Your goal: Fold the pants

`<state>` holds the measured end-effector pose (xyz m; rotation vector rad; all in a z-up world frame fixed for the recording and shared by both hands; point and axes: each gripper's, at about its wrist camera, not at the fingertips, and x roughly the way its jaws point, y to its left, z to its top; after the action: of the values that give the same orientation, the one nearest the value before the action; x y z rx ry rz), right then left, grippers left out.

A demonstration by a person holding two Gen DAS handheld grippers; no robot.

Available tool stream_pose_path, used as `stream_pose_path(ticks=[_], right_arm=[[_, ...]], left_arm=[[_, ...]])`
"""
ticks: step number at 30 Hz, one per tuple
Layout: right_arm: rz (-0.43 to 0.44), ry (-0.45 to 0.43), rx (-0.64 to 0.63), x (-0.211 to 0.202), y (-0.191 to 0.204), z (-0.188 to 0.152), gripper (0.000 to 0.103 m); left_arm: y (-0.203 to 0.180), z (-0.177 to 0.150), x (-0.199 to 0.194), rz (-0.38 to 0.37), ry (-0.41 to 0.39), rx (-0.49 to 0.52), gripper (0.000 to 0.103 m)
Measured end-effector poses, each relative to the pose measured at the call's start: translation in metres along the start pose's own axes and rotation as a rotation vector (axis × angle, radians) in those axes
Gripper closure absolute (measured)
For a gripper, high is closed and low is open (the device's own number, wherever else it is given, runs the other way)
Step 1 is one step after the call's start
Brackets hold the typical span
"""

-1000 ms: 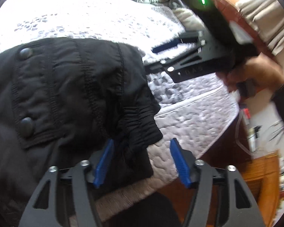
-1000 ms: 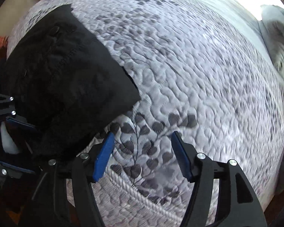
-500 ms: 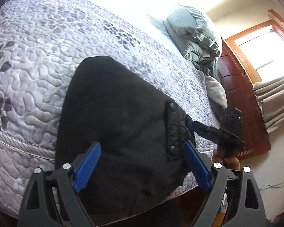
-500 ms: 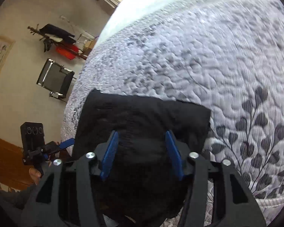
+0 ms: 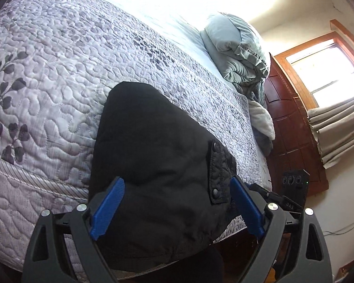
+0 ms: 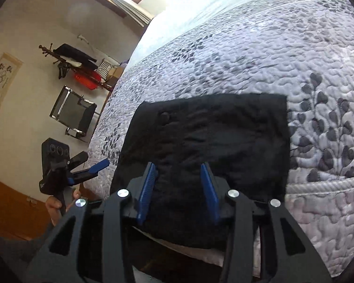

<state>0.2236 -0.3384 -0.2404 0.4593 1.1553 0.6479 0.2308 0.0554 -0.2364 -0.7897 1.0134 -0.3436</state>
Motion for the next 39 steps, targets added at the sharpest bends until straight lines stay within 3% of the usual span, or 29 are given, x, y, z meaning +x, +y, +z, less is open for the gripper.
stream_pose_path(ticks=[2, 4, 6, 7, 10, 11, 12, 14, 16, 18, 22, 26, 29, 32, 35, 37, 39], right_arm=[[0.015, 0.020, 0.027, 0.017, -0.004, -0.009, 0.062], [-0.027, 0.040, 0.048, 0.029, -0.014, -0.017, 0.069], [-0.075, 0.060, 0.061, 0.037, -0.027, -0.022, 0.097], [-0.091, 0.063, 0.084, 0.038, -0.037, -0.023, 0.103], [-0.113, 0.053, 0.131, 0.030, -0.053, -0.027, 0.103], [-0.109, 0.048, 0.144, 0.023, -0.053, -0.028, 0.100], [-0.095, 0.035, 0.159, 0.016, -0.051, -0.030, 0.085], [-0.060, -0.029, 0.180, -0.005, -0.047, -0.032, 0.065], [-0.041, -0.099, 0.200, -0.023, -0.046, -0.032, 0.055], [-0.031, -0.106, 0.246, -0.023, -0.056, -0.032, 0.055], [-0.075, -0.062, 0.298, -0.012, -0.076, -0.033, 0.072], [-0.031, -0.139, 0.259, -0.033, -0.065, -0.014, 0.060], [0.008, -0.170, 0.282, -0.029, -0.074, 0.014, 0.060], [-0.012, -0.150, 0.337, -0.005, -0.096, 0.034, 0.061], [-0.068, -0.076, 0.355, 0.022, -0.110, 0.035, 0.065], [-0.039, -0.079, 0.348, 0.014, -0.108, 0.034, 0.054], [-0.003, -0.103, 0.347, -0.007, -0.104, 0.030, 0.015]], left_arm=[[0.006, -0.003, -0.006, 0.009, 0.001, -0.009, 0.012], [0.012, -0.006, -0.012, 0.026, 0.002, -0.015, 0.012], [0.020, -0.011, -0.018, 0.028, 0.005, -0.025, 0.012], [0.025, -0.013, -0.021, 0.032, 0.008, -0.027, 0.012], [0.040, -0.015, -0.026, 0.056, 0.020, -0.033, 0.012], [0.044, -0.014, -0.027, 0.063, 0.022, -0.035, 0.012], [0.048, -0.013, -0.029, 0.070, 0.022, -0.038, 0.012], [0.056, -0.009, -0.033, 0.079, 0.018, -0.042, 0.012], [0.062, -0.006, -0.034, 0.085, 0.024, -0.043, 0.011], [0.065, -0.003, -0.031, 0.089, 0.038, -0.049, 0.011], [0.059, 0.000, -0.023, 0.086, 0.076, -0.030, 0.011], [0.042, 0.002, -0.020, 0.041, 0.089, 0.019, 0.011], [0.033, 0.003, -0.006, 0.019, 0.114, 0.038, 0.011], [0.028, 0.000, 0.007, 0.046, 0.138, 0.056, 0.011], [0.032, 0.000, 0.008, 0.060, 0.144, 0.045, 0.011], [0.037, 0.005, 0.003, 0.069, 0.143, 0.043, 0.011], [0.045, 0.013, -0.004, 0.069, 0.148, 0.033, 0.010]])
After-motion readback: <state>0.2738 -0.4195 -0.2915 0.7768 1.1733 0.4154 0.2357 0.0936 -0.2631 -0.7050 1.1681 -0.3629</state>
